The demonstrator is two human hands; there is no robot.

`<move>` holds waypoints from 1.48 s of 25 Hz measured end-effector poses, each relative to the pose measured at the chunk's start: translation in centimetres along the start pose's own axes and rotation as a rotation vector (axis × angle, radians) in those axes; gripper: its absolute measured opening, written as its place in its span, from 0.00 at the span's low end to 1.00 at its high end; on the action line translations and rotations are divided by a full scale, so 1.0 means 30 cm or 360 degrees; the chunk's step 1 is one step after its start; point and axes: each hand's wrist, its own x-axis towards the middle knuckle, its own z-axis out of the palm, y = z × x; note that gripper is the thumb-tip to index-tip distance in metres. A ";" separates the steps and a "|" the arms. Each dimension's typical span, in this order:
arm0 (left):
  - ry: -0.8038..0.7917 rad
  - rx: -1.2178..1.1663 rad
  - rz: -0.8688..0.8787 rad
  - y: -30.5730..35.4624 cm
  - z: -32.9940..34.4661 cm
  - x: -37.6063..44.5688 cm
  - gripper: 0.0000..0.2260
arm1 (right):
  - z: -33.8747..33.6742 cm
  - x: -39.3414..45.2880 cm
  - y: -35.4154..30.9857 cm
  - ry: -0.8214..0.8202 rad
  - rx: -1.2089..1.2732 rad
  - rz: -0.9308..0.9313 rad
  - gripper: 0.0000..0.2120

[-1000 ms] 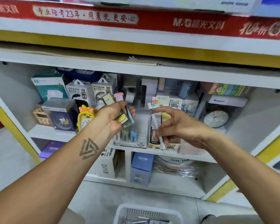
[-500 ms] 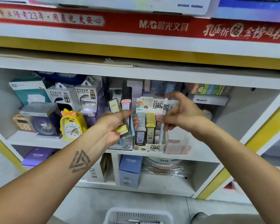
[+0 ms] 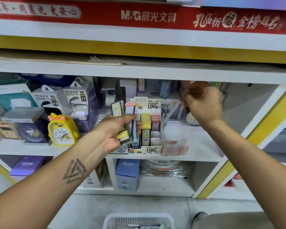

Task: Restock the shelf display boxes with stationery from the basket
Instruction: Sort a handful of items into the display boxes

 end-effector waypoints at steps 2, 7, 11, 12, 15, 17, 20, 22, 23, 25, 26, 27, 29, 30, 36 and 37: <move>-0.0015 0.0014 0.0016 -0.003 0.017 0.005 0.10 | -0.006 0.016 0.018 0.0141 -0.0081 -0.0055 0.05; -0.0063 0.0017 0.0005 -0.016 0.067 0.014 0.09 | 0.035 -0.001 0.082 -0.0226 -0.0416 -0.0204 0.03; -0.0101 0.0035 0.0019 -0.023 0.080 0.024 0.10 | 0.047 -0.003 0.124 -0.0315 -0.0569 -0.0271 0.03; -0.0108 0.0041 0.0026 -0.025 0.081 0.025 0.10 | 0.049 -0.006 0.130 -0.0341 -0.0580 -0.0272 0.04; -0.0122 0.0040 0.0032 -0.027 0.080 0.024 0.11 | 0.054 -0.017 0.142 -0.0410 -0.0579 -0.0233 0.04; -0.0135 0.0030 0.0021 -0.027 0.078 0.023 0.12 | 0.059 -0.020 0.141 -0.0411 -0.0608 -0.0223 0.04; -0.0159 0.0013 -0.0007 -0.028 0.077 0.017 0.11 | 0.079 -0.013 0.143 -0.0507 -0.0715 -0.0235 0.12; -0.0182 0.0010 -0.0033 -0.029 0.077 0.013 0.10 | 0.088 -0.010 0.138 -0.0610 -0.0858 -0.0205 0.19; -0.0191 0.0009 -0.0046 -0.029 0.076 0.010 0.10 | 0.089 -0.007 0.135 -0.0619 -0.0855 -0.0176 0.22; -0.0209 0.0001 -0.0069 -0.025 0.073 0.007 0.09 | 0.084 -0.002 0.121 -0.0516 -0.0716 -0.0074 0.24; -0.0218 -0.0004 -0.0081 -0.022 0.071 0.005 0.09 | 0.079 0.000 0.106 -0.0438 -0.0630 0.0000 0.22; -0.0227 -0.0009 -0.0093 -0.019 0.070 0.003 0.09 | 0.075 0.000 0.089 -0.0380 -0.0555 0.0069 0.19; -0.0252 -0.0015 -0.0109 -0.014 0.068 -0.006 0.10 | 0.080 -0.005 0.049 -0.0356 -0.0414 0.0162 0.14; -0.0264 -0.0015 -0.0113 -0.012 0.068 -0.009 0.10 | 0.087 -0.013 0.025 -0.0386 -0.0316 0.0203 0.13; -0.0317 -0.0052 -0.0128 0.000 0.058 -0.019 0.07 | 0.140 -0.074 -0.121 -0.1012 0.0396 0.0588 0.05; -0.0323 -0.0060 -0.0127 0.001 0.053 -0.021 0.07 | 0.150 -0.085 -0.127 -0.1101 0.0430 0.0654 0.06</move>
